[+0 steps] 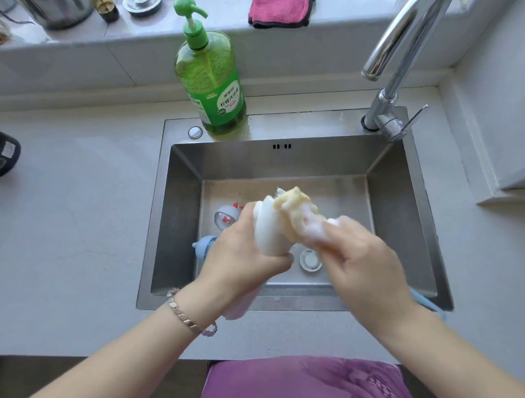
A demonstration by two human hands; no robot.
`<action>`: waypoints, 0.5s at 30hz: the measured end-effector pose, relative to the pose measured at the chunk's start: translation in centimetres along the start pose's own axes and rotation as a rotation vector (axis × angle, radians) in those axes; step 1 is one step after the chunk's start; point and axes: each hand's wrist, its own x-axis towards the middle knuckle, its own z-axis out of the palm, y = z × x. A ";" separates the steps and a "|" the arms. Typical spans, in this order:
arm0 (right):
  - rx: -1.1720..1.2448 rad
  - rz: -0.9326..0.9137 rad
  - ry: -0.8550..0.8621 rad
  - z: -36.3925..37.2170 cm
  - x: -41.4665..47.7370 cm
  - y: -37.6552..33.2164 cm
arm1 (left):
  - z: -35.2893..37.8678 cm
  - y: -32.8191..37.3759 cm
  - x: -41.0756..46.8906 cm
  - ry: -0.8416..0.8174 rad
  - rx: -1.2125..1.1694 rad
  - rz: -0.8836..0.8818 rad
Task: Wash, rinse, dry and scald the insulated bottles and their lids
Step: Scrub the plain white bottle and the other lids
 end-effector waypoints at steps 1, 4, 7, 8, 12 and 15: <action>-0.071 0.001 0.018 0.4 0.4 -0.2 | 0.2 0.2 -0.1 -0.019 -0.004 0.003; -0.068 0.173 -0.009 0.6 2.2 -0.3 | 0.0 0.3 0.0 0.029 0.034 0.009; -0.013 0.147 -0.017 0.3 1.6 0.0 | -0.5 -0.2 0.2 0.111 0.175 0.061; -0.044 0.133 -0.021 0.2 1.3 -0.3 | -0.5 -0.4 0.1 0.126 0.239 0.085; -0.265 0.070 -0.055 -0.3 2.4 -0.6 | 0.3 -0.9 -0.3 0.125 0.539 0.280; -0.335 0.074 -0.178 -0.7 3.0 0.0 | -0.1 -1.9 0.2 0.177 0.618 0.365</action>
